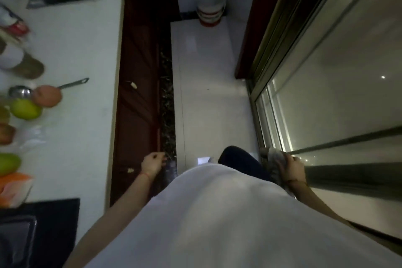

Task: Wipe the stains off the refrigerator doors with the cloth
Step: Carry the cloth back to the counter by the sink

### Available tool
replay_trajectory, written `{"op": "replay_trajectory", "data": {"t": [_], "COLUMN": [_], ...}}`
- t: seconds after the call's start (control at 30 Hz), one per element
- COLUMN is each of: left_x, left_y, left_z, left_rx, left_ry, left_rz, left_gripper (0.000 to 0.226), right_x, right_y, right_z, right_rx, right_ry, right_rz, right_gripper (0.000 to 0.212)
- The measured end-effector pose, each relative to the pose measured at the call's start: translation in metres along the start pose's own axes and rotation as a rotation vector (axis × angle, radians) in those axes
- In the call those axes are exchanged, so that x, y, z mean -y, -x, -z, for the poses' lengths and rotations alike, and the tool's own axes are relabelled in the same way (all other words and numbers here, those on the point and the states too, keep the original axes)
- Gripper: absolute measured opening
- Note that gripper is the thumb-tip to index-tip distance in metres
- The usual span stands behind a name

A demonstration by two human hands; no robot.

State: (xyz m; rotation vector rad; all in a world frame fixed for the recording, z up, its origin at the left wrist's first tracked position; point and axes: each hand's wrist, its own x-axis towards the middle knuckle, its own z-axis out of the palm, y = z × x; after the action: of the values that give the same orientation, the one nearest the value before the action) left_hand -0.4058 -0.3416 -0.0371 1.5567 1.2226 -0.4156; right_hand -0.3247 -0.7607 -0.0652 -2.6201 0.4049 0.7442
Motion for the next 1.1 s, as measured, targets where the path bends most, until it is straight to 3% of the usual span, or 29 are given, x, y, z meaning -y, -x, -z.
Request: {"op": "replay_trajectory", "data": {"t": [0.13, 0.3, 0.43, 0.5, 0.6, 0.7, 0.8, 0.93, 1.1], "left_x": [-0.086, -0.117, -0.168, -0.207, -0.27, -0.329, -0.378, -0.414, -0.435], "left_y": [-0.063, -0.129, -0.166, -0.186, -0.217, -0.241, -0.269, -0.302, -0.34], "left_z": [-0.002, -0.008, -0.009, -0.009, -0.013, -0.013, -0.014, -0.01, 0.011], "left_rx": [-0.029, 0.001, 0.071, 0.031, -0.043, -0.128, -0.167, -0.174, -0.237], "left_ry": [0.003, -0.081, -0.401, -0.362, -0.022, 0.162, 0.252, 0.28, 0.236], "left_rz": [-0.075, 0.056, 0.12, 0.098, 0.107, 0.125, 0.119, 0.135, 0.144], "left_gripper": [0.032, 0.029, 0.037, 0.038, 0.041, 0.035, 0.029, 0.014, 0.02], "right_x": [0.065, 0.116, 0.183, 0.23, 0.308, 0.384, 0.446, 0.498, 0.575], "right_y": [-0.067, -0.154, -0.236, -0.281, -0.349, -0.402, -0.44, -0.481, -0.531], "right_z": [0.024, 0.035, 0.069, 0.095, 0.135, 0.164, 0.176, 0.166, 0.157], "right_rx": [0.011, 0.168, 0.192, 0.185, 0.149, 0.094, 0.081, 0.223, 0.339], "right_ry": [0.005, 0.118, 0.097, 0.119, 0.162, 0.175, 0.163, 0.283, 0.45], "right_rz": [0.013, -0.036, -0.034, 0.03, 0.134, 0.269, 0.353, 0.352, 0.416], "right_gripper": [0.041, 0.042, 0.038, 0.038, 0.044, 0.047, 0.048, 0.051, 0.047]}}
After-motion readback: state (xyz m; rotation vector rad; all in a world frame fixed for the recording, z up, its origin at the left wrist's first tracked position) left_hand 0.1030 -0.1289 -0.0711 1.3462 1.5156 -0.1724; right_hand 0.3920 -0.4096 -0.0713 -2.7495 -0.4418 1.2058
